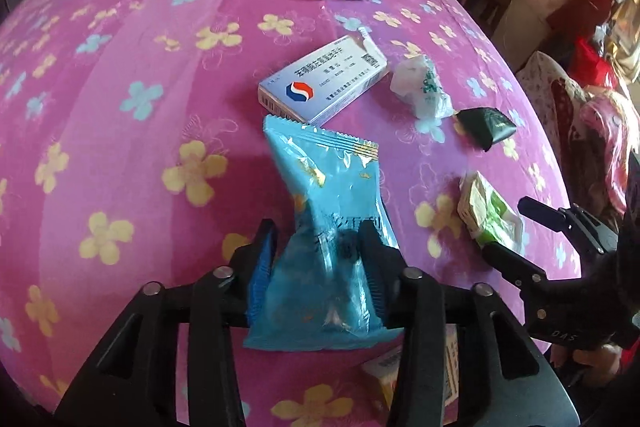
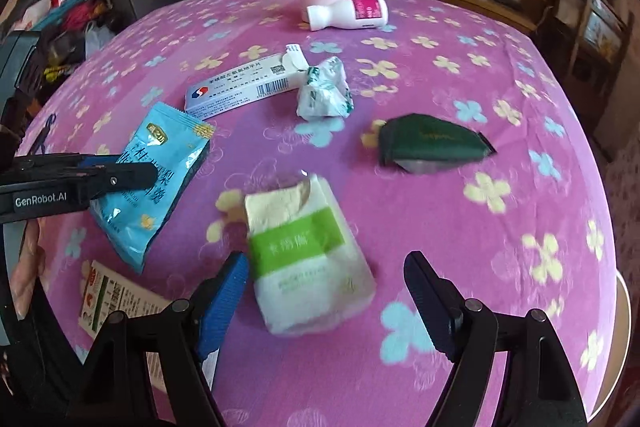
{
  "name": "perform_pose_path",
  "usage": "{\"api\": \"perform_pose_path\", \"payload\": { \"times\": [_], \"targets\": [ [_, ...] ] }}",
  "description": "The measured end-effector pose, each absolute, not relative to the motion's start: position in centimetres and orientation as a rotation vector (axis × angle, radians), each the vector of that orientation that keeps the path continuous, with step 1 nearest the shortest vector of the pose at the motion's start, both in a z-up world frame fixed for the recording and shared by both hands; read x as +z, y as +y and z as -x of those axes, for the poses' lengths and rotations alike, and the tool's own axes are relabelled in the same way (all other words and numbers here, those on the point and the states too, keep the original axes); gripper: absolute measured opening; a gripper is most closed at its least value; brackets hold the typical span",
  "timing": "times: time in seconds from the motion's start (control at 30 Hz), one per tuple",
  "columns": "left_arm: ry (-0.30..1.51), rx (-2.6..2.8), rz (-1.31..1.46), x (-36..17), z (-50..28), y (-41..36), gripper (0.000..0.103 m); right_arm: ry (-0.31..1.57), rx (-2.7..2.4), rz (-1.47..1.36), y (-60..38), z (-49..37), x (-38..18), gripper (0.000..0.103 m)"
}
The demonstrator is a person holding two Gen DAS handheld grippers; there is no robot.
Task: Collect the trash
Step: 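Grasp the blue candy bag with the left gripper while the right gripper grasps the white tissue pack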
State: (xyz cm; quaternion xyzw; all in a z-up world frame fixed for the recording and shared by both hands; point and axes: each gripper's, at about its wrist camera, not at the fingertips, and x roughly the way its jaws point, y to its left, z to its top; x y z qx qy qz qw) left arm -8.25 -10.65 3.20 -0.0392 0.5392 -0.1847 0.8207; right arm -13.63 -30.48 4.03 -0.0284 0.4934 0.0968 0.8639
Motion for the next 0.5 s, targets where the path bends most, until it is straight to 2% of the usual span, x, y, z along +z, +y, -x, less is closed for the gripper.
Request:
{"api": "perform_pose_path", "payload": {
  "times": [0.03, 0.1, 0.13, 0.17, 0.2, 0.23, 0.3, 0.5],
  "targets": [
    [1.13, -0.394, 0.092, 3.2, 8.3, -10.7, 0.049, 1.04, 0.206, 0.056, -30.5, 13.3, 3.9, 0.078],
    [1.12, -0.39, 0.079, 3.1, 8.4, -11.0, 0.051, 1.061, 0.212, 0.024, -30.7, 12.9, 3.3, 0.074],
    [1.111, -0.387, 0.054, 3.1, 8.6, -11.3, 0.05, 1.055, 0.208, -0.005, -31.1, 13.0, 3.3, 0.066],
    [1.099, -0.384, 0.015, 3.1, 8.8, -11.7, 0.049, 1.031, 0.197, -0.018, -31.3, 13.3, 3.4, 0.046],
    [1.09, -0.383, -0.017, 3.1, 9.1, -12.0, 0.036, 1.023, 0.193, -0.025, -31.5, 13.5, 3.5, 0.046],
    [1.084, -0.382, -0.037, 3.1, 9.2, -12.2, 0.031, 1.02, 0.191, -0.035, -31.8, 13.8, 3.6, 0.044],
    [1.07, -0.397, -0.022, 3.6, 9.4, -11.9, 0.025, 1.006, 0.179, -0.052, -32.3, 14.4, 4.1, 0.042],
    [0.998, -0.397, 0.05, 7.0, 9.1, -11.2, 0.024, 0.938, 0.136, -0.117, -34.6, 16.9, 7.0, 0.042]
  ]
}}
